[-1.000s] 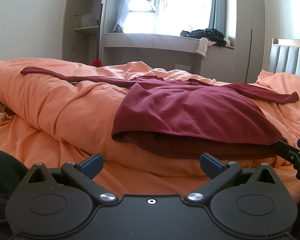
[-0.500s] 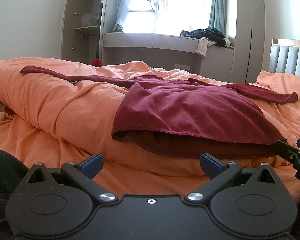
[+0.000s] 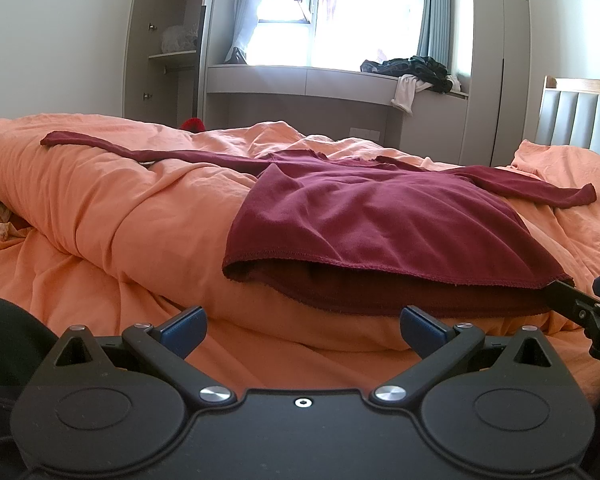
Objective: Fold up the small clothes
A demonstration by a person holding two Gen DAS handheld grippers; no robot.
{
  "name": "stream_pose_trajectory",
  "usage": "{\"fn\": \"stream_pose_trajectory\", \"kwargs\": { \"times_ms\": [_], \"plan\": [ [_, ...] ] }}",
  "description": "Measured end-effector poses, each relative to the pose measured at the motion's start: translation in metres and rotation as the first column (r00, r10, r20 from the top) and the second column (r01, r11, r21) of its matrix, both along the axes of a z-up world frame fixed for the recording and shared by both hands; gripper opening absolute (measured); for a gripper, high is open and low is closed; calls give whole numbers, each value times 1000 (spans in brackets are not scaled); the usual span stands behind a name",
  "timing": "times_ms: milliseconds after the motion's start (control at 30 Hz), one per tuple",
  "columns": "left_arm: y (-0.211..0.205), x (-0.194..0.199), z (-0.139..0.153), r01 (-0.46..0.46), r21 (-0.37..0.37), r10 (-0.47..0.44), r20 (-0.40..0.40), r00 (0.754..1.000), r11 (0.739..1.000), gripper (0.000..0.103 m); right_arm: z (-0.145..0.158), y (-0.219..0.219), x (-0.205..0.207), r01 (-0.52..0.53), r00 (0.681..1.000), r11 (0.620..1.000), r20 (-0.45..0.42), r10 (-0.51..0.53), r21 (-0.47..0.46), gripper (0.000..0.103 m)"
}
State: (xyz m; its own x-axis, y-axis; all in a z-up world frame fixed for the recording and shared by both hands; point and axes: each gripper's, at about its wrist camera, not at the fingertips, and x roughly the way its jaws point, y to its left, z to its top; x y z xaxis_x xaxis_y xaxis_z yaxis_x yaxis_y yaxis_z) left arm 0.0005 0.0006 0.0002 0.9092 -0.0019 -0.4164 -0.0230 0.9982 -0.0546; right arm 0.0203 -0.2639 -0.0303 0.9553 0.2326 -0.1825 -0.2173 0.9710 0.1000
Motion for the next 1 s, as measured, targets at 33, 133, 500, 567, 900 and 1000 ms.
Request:
{"fn": "stream_pose_trajectory", "kwargs": {
  "times_ms": [33,133,500,567,900,1000],
  "plan": [
    [0,0,0,0,0,0,-1,1000,1000,103,0,0,0,0,1000,1000,0,0,0,103],
    [1,0,-1,-1,0,1,0,1000,1000,103,0,0,0,0,1000,1000,0,0,0,103],
    [1,0,-1,0,0,0,-1,1000,1000,103,0,0,1,0,1000,1000,-1,0,0,103],
    [1,0,-1,0,-1,0,-2,1000,1000,103,0,0,1,0,1000,1000,-1,0,-1,103],
    [1,0,-1,0,-3,0,-2,1000,1000,103,0,0,1,-1,1000,1000,-3,1,-2,103],
    [0,0,-2,4,-4,-4,-5,1000,1000,103,-1,1,2,0,1000,1000,-10,0,-1,103]
  ]
}}
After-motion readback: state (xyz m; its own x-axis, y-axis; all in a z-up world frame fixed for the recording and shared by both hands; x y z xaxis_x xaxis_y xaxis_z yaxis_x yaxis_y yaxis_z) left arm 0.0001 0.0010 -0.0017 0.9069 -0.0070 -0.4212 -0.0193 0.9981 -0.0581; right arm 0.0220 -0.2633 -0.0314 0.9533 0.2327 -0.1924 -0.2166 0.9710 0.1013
